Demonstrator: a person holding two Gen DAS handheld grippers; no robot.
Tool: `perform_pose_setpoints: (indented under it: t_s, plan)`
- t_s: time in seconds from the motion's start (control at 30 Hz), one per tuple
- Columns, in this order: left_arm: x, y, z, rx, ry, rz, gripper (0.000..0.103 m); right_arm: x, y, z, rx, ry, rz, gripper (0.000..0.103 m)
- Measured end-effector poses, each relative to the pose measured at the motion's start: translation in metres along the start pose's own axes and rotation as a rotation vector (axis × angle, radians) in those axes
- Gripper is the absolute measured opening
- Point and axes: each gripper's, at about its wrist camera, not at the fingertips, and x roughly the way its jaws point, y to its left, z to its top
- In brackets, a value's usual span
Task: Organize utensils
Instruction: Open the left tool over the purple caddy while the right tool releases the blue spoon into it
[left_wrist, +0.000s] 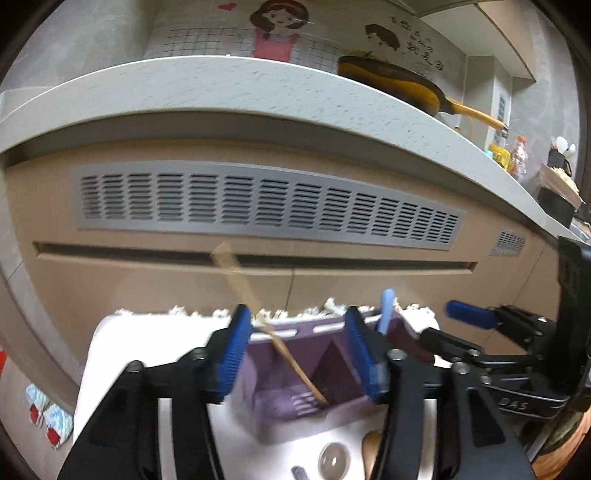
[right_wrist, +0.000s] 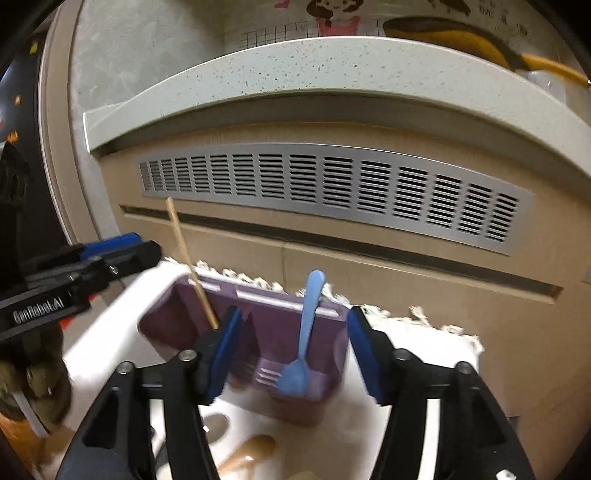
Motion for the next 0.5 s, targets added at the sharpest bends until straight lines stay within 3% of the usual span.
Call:
perform_pose_setpoints:
  t_s: [0.13, 0.33, 0.5]
  plan:
    - [-0.013, 0.006, -0.024, 0.011, 0.030, 0.039, 0.065, -0.010, 0.003, -0.027, -0.034, 0.027, -0.036, 0.074]
    - [-0.030, 0.010, -0.073, 0.041, 0.147, 0.100, 0.068, -0.003, 0.020, -0.065, -0.051, 0.121, -0.067, 0.089]
    - [-0.044, 0.016, -0.112, 0.034, 0.253, 0.107, 0.069, 0.009, 0.037, -0.093, -0.048, 0.193, -0.077, 0.094]
